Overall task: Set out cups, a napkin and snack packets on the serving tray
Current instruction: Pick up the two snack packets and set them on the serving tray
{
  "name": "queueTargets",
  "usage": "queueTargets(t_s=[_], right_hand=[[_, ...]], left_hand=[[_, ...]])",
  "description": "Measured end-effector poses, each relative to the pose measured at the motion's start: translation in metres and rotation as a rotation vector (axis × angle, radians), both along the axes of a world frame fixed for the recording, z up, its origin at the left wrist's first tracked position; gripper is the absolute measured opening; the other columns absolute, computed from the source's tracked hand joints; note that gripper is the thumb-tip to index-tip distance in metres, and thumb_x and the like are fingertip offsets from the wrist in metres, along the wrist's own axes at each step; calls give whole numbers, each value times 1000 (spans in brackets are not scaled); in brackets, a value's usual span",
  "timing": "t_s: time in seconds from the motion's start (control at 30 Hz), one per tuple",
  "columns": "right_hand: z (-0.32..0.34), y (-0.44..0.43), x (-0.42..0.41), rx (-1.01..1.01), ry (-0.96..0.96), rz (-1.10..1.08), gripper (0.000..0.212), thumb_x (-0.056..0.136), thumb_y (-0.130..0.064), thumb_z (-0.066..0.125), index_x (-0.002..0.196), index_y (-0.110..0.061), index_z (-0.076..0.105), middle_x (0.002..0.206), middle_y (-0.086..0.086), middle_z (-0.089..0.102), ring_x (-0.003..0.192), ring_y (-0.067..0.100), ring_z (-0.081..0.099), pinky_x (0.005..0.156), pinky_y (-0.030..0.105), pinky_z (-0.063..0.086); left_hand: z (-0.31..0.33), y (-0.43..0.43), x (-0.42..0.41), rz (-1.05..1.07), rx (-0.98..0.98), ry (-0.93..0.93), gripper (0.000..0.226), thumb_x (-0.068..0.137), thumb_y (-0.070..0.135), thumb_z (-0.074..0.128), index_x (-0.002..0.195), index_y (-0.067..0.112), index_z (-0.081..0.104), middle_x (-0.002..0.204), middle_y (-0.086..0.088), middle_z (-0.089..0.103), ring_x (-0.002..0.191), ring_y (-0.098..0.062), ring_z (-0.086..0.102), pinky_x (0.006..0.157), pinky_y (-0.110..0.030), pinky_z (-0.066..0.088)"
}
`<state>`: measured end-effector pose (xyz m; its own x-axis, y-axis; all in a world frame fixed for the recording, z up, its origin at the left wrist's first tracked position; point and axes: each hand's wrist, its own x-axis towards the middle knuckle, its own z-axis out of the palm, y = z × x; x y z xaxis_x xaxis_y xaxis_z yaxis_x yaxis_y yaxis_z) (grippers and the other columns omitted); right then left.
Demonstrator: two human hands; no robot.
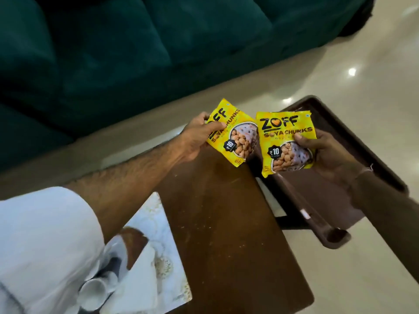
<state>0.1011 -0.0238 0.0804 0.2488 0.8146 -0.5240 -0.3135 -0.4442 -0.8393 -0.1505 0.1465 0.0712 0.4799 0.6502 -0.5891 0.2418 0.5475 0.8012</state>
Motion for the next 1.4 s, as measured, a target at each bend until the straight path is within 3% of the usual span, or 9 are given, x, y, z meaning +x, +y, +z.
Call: queueTargets(t_s=[0.23, 0.37, 0.53, 0.67, 0.8, 1.03, 1.13, 1.3, 1.4], right_hand=[[19, 81, -124, 22, -4, 178, 54, 85, -23, 65, 134, -3, 57, 128, 15, 69, 108, 38, 70, 88, 57, 57], [25, 103, -192, 21, -31, 250, 56, 85, -23, 63, 137, -5, 54, 135, 16, 63, 120, 42, 63, 96, 61, 51], [19, 110, -282, -9, -48, 337, 51, 90, -19, 57, 139, -5, 53, 140, 19, 59, 124, 45, 57, 88, 54, 55], [7, 96, -339, -67, -48, 407, 46, 94, -18, 54, 139, -8, 55, 136, 17, 63, 116, 40, 65, 85, 54, 57], [-9, 69, -379, -138, -74, 455, 52, 86, -20, 61, 134, -4, 57, 120, 11, 72, 86, 25, 77, 71, 47, 63], [-44, 9, -413, -246, -154, 366, 36, 96, -15, 59, 129, -1, 60, 121, 22, 70, 94, 36, 75, 76, 49, 63], [-48, -16, -424, -289, -150, 288, 34, 99, -13, 56, 131, -2, 60, 125, 23, 68, 107, 41, 69, 94, 59, 54], [-53, -47, -429, -312, -216, 148, 33, 99, -12, 56, 132, -4, 61, 117, 12, 71, 101, 30, 72, 86, 46, 58], [-60, -62, -426, -324, -281, 90, 33, 98, -9, 57, 130, 0, 60, 124, 24, 66, 113, 43, 65, 98, 59, 51]], left_hand=[[28, 21, -180, 204, 43, -12, 24, 89, 15, 72, 100, 18, 50, 84, -4, 73, 68, -16, 70, 62, -33, 61], [35, 14, -282, 297, 64, 21, 28, 87, 18, 75, 103, 18, 51, 85, -3, 74, 72, -18, 70, 69, -37, 59], [36, -18, -414, 416, 84, 66, 21, 86, 14, 74, 92, 20, 55, 80, -2, 72, 66, -15, 68, 60, -30, 56], [27, -51, -501, 473, 54, 141, 19, 85, 14, 75, 91, 22, 59, 86, -3, 71, 70, -19, 67, 65, -34, 58], [11, -87, -569, 499, 39, 257, 22, 77, 19, 80, 94, 19, 65, 87, -4, 72, 75, -20, 68, 66, -30, 56], [-37, -150, -633, 422, -47, 334, 38, 62, 38, 87, 92, 20, 73, 90, -8, 75, 78, -19, 70, 70, -30, 54], [-57, -168, -635, 364, -88, 345, 40, 61, 39, 88, 93, 19, 73, 89, -6, 77, 77, -17, 72, 70, -31, 53], [-76, -182, -626, 246, -108, 376, 37, 61, 40, 89, 90, 20, 76, 84, -5, 78, 72, -15, 74, 65, -29, 55], [-82, -183, -618, 223, -63, 385, 34, 59, 41, 88, 86, 25, 77, 80, -2, 78, 67, -12, 73, 62, -27, 55]])
